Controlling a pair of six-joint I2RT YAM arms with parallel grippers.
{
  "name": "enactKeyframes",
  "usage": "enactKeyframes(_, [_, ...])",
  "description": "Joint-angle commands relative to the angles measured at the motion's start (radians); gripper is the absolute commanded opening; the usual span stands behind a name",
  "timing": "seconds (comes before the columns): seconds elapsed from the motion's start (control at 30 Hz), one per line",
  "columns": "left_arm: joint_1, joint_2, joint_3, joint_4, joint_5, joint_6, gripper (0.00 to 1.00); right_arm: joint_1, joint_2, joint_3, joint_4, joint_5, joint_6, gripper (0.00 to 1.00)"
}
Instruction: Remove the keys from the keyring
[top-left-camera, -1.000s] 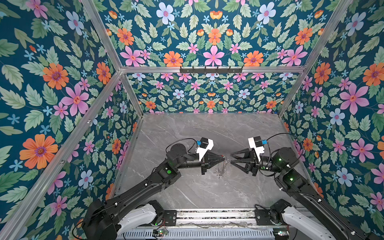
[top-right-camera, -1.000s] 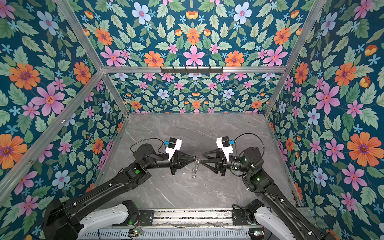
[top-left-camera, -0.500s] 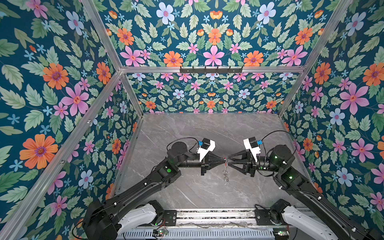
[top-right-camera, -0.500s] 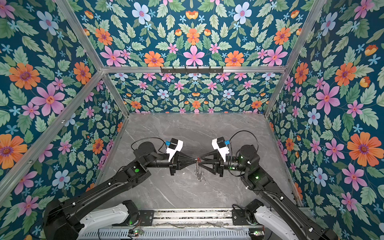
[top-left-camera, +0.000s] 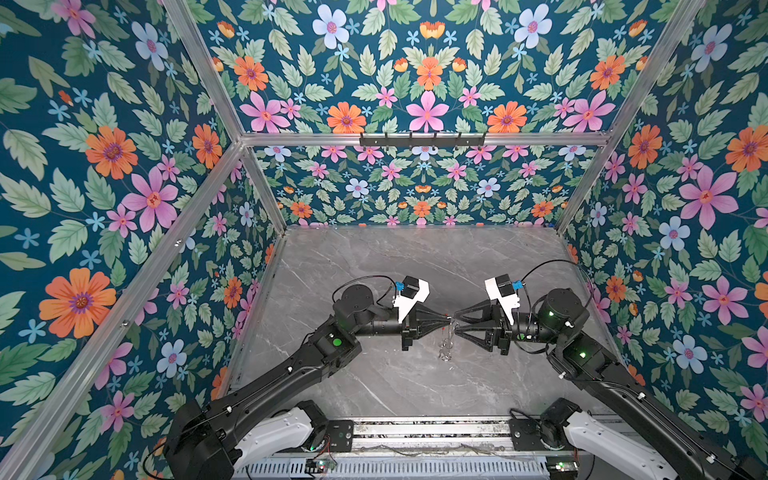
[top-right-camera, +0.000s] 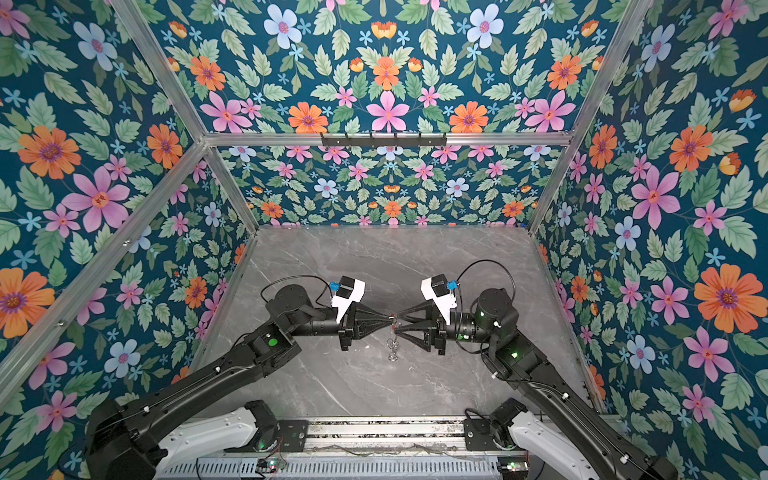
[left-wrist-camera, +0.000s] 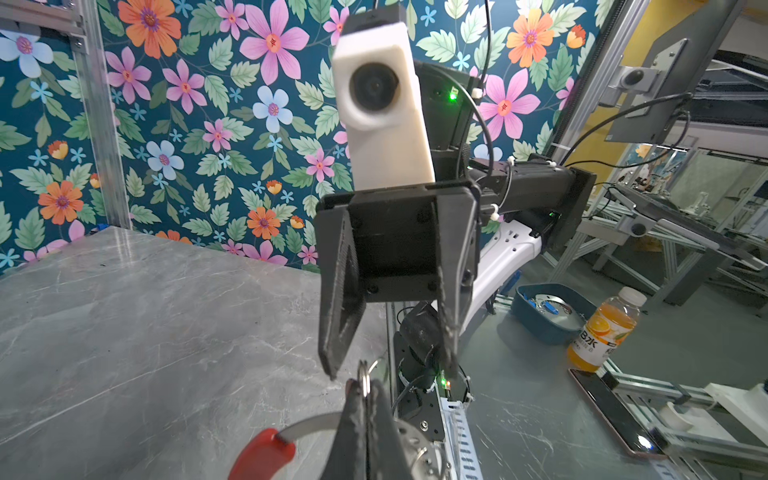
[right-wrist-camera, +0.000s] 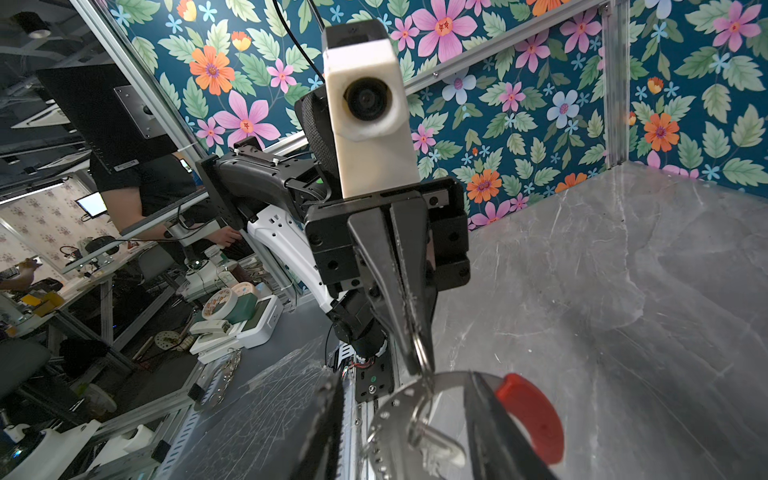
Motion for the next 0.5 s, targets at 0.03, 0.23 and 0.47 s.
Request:
enactKeyframes(0.03, [0.000,-0.010,0.000,0.083,-0.017,-0.031,0.00,0.017,0.013,0.005,0.022,0.024,-0.015,0.42])
enactKeyframes(0.23, [0.000,-0.014,-0.007,0.096,-0.019,-0.040,0.00,0.031,0.023,0.004,0.039,0.042,-0.016,0.32])
enactKeyframes(0.47, [-0.003,-0.014,-0.011,0.092,-0.013,-0.038,0.00,0.030,0.014,-0.005,0.079,0.063,0.010,0.29])
